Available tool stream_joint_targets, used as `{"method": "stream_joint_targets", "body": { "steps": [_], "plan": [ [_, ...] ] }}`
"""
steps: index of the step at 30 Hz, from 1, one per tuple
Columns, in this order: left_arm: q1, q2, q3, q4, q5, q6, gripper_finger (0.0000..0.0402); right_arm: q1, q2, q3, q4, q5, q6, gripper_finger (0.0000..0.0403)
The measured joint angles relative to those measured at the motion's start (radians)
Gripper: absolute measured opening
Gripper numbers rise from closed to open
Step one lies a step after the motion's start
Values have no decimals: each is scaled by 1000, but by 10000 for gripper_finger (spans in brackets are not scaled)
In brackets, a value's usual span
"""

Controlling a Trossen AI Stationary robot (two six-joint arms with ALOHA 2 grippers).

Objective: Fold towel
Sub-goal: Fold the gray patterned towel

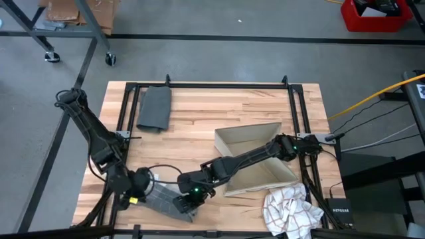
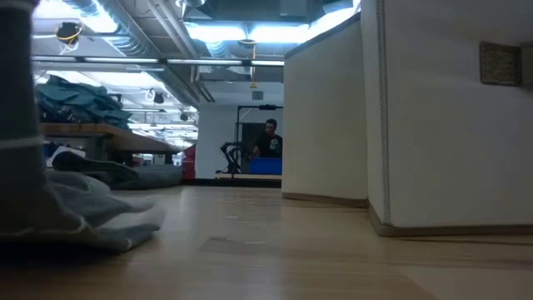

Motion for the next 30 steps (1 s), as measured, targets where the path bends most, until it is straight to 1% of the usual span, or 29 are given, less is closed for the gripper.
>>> {"method": "stream_joint_targets", "body": {
  "steps": [3, 6, 10, 12, 14, 21, 23, 26, 30],
  "plan": [
    [33, -21, 0, -45, -14, -60, 1, -23, -2, 0, -2, 3, -16, 12],
    [56, -34, 0, -85, -17, -77, 1, -46, -10, 0, -31, -3, -32, 12],
    [64, -24, 0, -146, -16, -61, 1, -63, -10, -4, -157, 12, -34, 12],
    [67, -13, 0, -167, -25, -55, 1, -67, -10, -21, -185, 23, -34, 12],
    [85, -6, -12, -153, -23, -64, 1, -68, -10, -41, -190, 18, -34, 12],
    [174, -5, -109, -115, 13, -189, 1, -81, -8, -127, -101, 4, -6, 12],
    [194, -5, -138, -102, 16, -205, 1, -84, -8, -140, -82, 23, -6, 12],
    [219, -6, -167, -72, 19, -190, 1, -88, -8, -162, -82, 43, -26, 12],
    [254, -6, -225, -18, 16, -169, 1, -92, -8, -207, -71, 102, -36, 12]
  ]
}}
